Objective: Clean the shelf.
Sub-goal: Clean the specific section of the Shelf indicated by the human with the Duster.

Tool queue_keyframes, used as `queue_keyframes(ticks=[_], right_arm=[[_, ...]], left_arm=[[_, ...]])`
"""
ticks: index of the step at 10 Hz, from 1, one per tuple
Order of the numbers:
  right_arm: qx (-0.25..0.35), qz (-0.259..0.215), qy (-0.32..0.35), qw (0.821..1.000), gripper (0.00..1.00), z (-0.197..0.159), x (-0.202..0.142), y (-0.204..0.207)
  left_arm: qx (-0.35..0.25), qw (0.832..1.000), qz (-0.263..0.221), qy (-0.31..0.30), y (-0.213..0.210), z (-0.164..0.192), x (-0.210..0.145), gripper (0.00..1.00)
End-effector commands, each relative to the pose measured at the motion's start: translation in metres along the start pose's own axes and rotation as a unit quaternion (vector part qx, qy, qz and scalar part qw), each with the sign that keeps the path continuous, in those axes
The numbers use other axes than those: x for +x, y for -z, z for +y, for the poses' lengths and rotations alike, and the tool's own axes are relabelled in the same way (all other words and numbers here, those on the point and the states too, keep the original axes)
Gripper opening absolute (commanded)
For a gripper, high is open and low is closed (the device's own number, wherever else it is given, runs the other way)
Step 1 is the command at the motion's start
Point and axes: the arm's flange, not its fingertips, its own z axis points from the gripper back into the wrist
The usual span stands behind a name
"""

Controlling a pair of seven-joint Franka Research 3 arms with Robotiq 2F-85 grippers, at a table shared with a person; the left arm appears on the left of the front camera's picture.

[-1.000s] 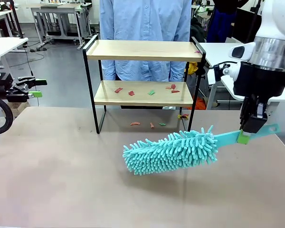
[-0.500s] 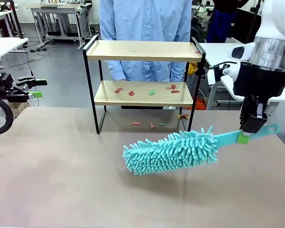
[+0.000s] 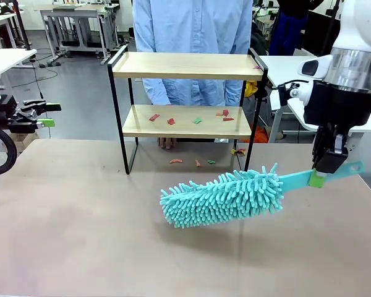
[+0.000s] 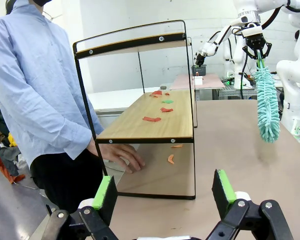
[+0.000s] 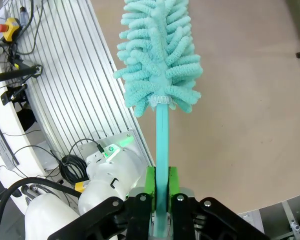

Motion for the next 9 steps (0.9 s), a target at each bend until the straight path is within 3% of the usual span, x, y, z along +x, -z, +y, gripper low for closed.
queue_keyframes(ticks=[1,9], right_arm=[[0.000,0.000,0.003,1.000,0.13,-0.0011,0.0000,-0.0040],[0.000,0.000,0.003,1.000,0.13,-0.0011,0.0000,-0.0040]], left_arm=[[0.001,1.000,-0.002,0.006,0.0007,-0.0023,0.0026,1.00],[0.001,1.000,-0.002,0.006,0.0007,-0.0023,0.0026,1.00]])
